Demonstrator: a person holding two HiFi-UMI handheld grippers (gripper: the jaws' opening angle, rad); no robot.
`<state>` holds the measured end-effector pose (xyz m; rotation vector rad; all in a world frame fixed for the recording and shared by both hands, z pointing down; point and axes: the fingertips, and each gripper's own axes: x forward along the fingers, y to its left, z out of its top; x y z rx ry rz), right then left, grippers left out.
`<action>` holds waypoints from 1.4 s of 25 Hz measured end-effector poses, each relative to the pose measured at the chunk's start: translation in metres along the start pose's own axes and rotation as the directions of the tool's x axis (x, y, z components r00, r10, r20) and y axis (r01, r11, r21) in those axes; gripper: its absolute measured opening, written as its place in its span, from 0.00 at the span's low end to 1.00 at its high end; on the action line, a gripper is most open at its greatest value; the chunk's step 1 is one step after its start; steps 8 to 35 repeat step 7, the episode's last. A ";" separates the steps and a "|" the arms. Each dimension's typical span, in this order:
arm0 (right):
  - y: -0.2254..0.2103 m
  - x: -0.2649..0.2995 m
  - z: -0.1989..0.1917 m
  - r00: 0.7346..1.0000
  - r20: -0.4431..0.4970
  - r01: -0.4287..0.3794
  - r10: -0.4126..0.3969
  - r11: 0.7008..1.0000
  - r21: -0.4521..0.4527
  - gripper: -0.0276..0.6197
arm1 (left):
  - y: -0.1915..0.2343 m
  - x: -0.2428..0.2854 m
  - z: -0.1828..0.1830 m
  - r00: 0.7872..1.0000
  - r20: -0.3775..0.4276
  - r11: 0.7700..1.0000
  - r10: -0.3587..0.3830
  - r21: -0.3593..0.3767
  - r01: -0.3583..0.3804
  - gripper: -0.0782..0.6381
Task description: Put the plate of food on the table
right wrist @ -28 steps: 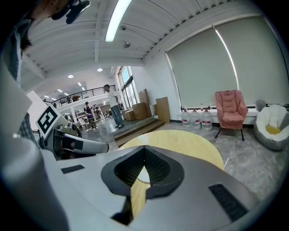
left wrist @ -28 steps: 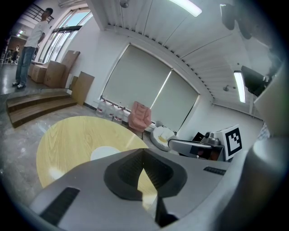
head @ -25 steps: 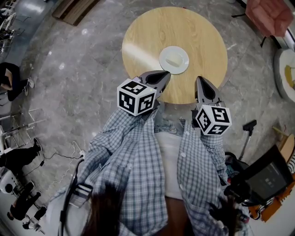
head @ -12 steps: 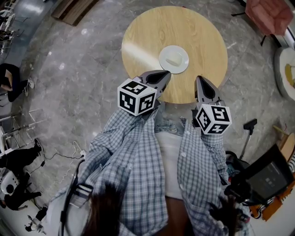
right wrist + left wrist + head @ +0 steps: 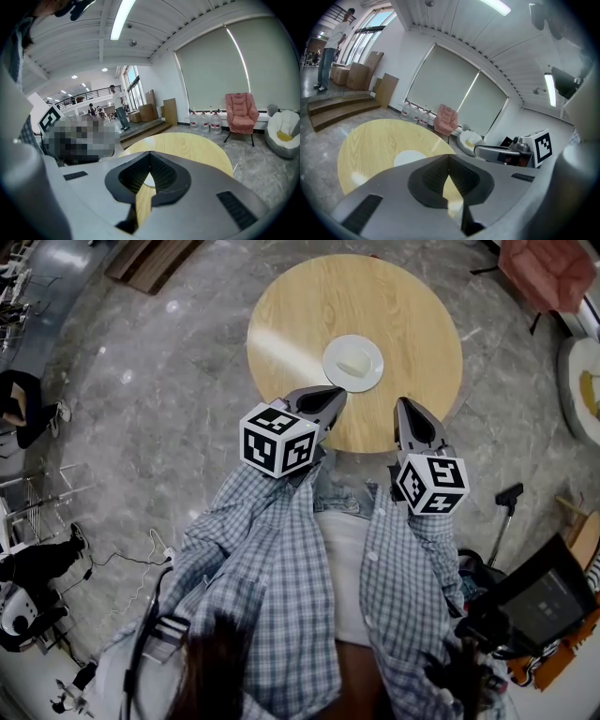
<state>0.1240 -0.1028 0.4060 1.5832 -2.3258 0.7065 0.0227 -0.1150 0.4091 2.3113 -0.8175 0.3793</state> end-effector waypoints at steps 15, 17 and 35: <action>-0.002 0.001 0.000 1.000 -0.004 0.001 -0.001 1.000 0.002 0.05 | 0.002 0.003 0.001 1.000 0.000 1.000 0.006 -0.005 -0.006 0.12; -0.002 0.001 0.000 1.000 -0.004 0.001 -0.001 1.000 0.002 0.05 | 0.002 0.003 0.001 1.000 0.000 1.000 0.006 -0.005 -0.006 0.12; -0.002 0.001 0.000 1.000 -0.004 0.001 -0.001 1.000 0.002 0.05 | 0.002 0.003 0.001 1.000 0.000 1.000 0.006 -0.005 -0.006 0.12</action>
